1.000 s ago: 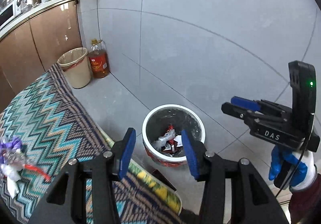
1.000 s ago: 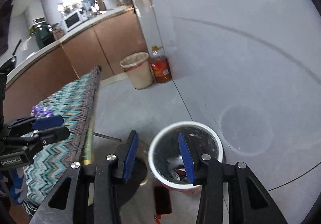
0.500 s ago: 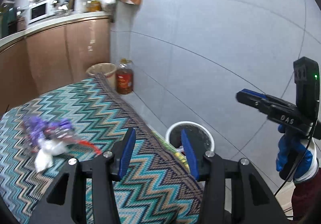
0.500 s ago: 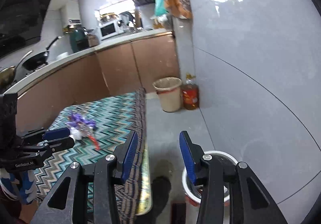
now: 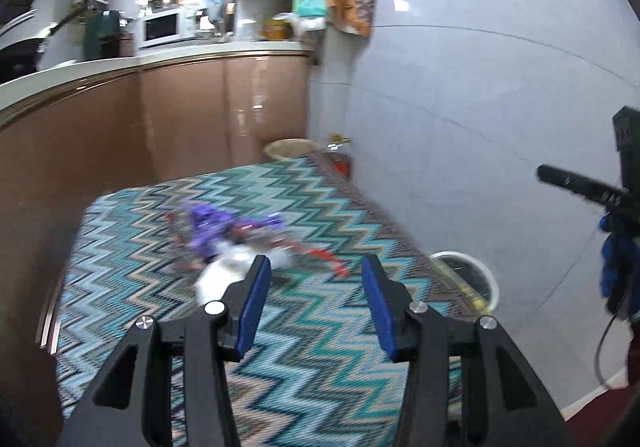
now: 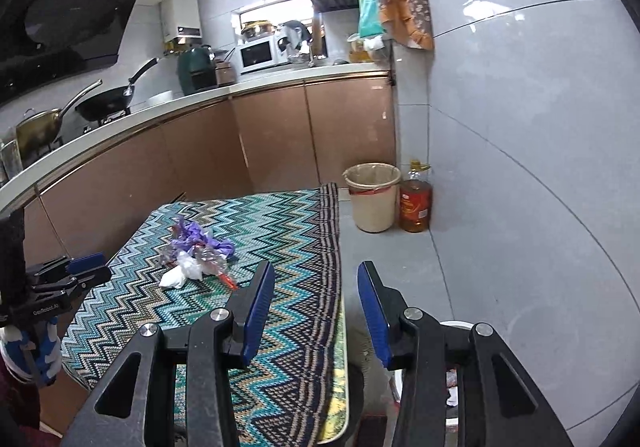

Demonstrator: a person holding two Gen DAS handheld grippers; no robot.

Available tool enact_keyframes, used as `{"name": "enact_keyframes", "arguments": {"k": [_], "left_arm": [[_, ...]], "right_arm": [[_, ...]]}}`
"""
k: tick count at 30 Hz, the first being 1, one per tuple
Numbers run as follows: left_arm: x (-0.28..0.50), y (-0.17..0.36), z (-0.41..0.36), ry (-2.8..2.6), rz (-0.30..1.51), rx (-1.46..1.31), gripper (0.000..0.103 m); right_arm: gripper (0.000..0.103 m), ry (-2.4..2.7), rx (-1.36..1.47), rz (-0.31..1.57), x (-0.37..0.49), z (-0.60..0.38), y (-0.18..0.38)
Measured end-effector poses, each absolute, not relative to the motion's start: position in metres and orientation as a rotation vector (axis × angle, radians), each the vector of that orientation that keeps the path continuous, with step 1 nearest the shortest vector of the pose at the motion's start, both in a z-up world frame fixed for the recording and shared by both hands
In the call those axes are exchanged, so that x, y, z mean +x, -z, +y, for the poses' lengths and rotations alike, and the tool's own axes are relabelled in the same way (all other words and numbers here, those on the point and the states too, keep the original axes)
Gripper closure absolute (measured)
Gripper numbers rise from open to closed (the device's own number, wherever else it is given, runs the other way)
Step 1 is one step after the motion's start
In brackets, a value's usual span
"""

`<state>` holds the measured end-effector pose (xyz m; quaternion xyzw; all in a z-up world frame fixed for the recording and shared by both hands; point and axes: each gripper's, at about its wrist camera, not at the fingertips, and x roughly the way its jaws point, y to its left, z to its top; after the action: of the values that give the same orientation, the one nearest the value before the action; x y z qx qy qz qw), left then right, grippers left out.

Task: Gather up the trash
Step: 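Move both open tools back to the remaining trash on the table, then grasp the white tissue with the left tool while the right tool grasps the clear bag with red strip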

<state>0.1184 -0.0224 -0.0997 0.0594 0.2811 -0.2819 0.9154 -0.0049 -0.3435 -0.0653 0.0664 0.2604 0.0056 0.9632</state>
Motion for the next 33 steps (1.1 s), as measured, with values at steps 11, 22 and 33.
{"name": "enact_keyframes", "arguments": {"k": [11,22,33], "left_arm": [[0.171,0.149,0.053,0.426,0.737,-0.029,0.057],[0.238,0.198,0.036,0.423,0.903,-0.032,0.057],[0.284,0.234,0.021,0.416,0.983,-0.033,0.058]], "right_arm": [[0.062,-0.166,0.105,0.651,0.063,-0.302,0.102],[0.062,-0.339,0.064,0.796,0.139,-0.252,0.155],[0.062,-0.441,0.002,0.887,0.189,-0.226,0.192]]}}
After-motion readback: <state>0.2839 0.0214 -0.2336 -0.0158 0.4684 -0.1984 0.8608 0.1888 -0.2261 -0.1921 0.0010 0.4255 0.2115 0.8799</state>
